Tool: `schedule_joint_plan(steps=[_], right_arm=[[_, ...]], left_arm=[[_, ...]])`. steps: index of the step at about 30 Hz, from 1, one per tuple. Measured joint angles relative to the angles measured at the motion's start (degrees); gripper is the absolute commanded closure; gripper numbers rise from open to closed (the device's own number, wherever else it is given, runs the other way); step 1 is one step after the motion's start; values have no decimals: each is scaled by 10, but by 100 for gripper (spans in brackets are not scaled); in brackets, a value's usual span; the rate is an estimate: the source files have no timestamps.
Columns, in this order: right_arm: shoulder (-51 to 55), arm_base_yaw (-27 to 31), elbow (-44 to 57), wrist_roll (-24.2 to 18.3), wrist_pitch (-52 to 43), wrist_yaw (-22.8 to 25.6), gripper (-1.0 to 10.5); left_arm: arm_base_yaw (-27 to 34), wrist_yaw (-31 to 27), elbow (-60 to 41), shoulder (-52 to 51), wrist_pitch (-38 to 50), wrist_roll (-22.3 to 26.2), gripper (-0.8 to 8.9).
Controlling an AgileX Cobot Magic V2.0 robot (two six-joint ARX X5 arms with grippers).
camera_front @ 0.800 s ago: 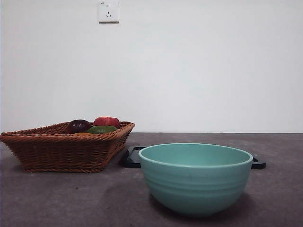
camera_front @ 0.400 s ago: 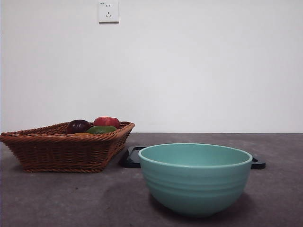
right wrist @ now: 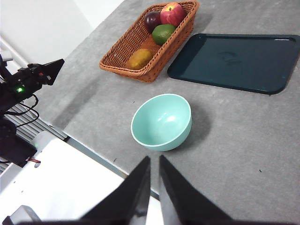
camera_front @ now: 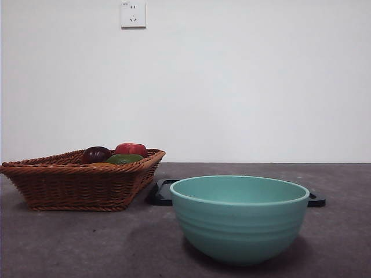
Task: Pick up the wifruite, put it on the bowl, pick up the plate, put it on desk
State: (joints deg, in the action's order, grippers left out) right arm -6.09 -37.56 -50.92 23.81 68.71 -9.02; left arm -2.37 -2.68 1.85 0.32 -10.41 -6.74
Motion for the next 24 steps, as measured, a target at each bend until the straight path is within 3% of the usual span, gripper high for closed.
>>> schedule_joint_plan(steps=[18,20,24], right_arm=[[0,6,1,-5,-5,2,921],[8,33,16,-20,-50,8,921],[55,129,118,-79,-242,-2,921]], left_arm=[[0,0,0,0,0,0,794],[0,0,0,0,0,0,794],[0,0,0,0,0,0,794]])
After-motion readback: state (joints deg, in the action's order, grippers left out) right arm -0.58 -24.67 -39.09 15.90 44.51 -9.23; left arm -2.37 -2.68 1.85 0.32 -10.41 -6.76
